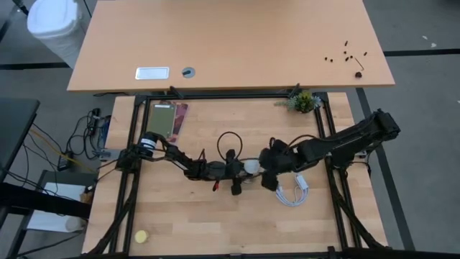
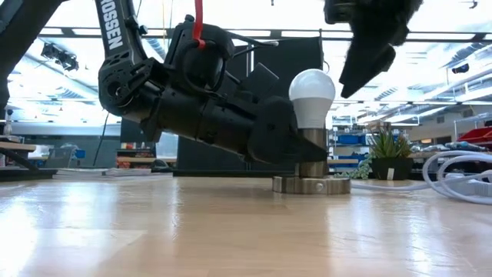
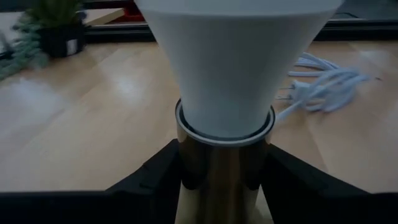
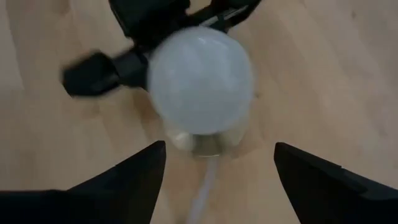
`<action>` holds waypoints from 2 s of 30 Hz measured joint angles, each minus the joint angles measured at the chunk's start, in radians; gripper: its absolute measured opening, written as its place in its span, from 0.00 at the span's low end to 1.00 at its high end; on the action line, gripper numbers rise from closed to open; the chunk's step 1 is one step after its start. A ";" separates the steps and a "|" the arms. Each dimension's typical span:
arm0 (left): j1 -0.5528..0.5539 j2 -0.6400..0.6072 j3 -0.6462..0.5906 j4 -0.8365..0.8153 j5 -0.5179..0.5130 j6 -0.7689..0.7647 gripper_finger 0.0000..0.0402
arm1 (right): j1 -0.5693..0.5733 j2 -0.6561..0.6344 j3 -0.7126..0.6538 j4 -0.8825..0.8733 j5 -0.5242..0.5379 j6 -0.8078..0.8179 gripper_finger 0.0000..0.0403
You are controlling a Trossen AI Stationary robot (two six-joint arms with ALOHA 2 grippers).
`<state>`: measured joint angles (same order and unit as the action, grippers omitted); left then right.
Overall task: Screw lightbulb
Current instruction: Remove the white lightbulb from the desk lamp
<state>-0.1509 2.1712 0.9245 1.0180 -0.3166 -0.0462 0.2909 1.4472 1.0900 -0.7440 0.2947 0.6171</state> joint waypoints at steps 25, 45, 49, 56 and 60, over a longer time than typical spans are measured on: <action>0.000 0.000 0.001 0.000 -0.079 -0.090 0.47 | -0.166 0.416 0.511 -0.397 -0.179 0.385 0.79; 0.001 -0.001 0.003 0.001 -0.080 -0.091 0.47 | -0.209 0.416 0.511 -0.403 -0.200 0.386 0.79; 0.001 -0.001 0.003 0.001 -0.080 -0.091 0.47 | -0.213 0.416 0.511 -0.401 -0.203 0.379 0.82; 0.000 -0.001 0.003 0.000 -0.080 -0.090 0.47 | -0.218 0.416 0.511 -0.394 -0.235 0.360 0.94; 0.000 -0.001 0.003 -0.001 -0.080 -0.090 0.47 | -0.219 0.416 0.511 -0.403 -0.240 0.388 0.97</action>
<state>-0.1509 2.1704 0.9272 1.0172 -0.3962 -0.1360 0.0715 1.8637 1.6012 -1.1470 0.0547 1.0052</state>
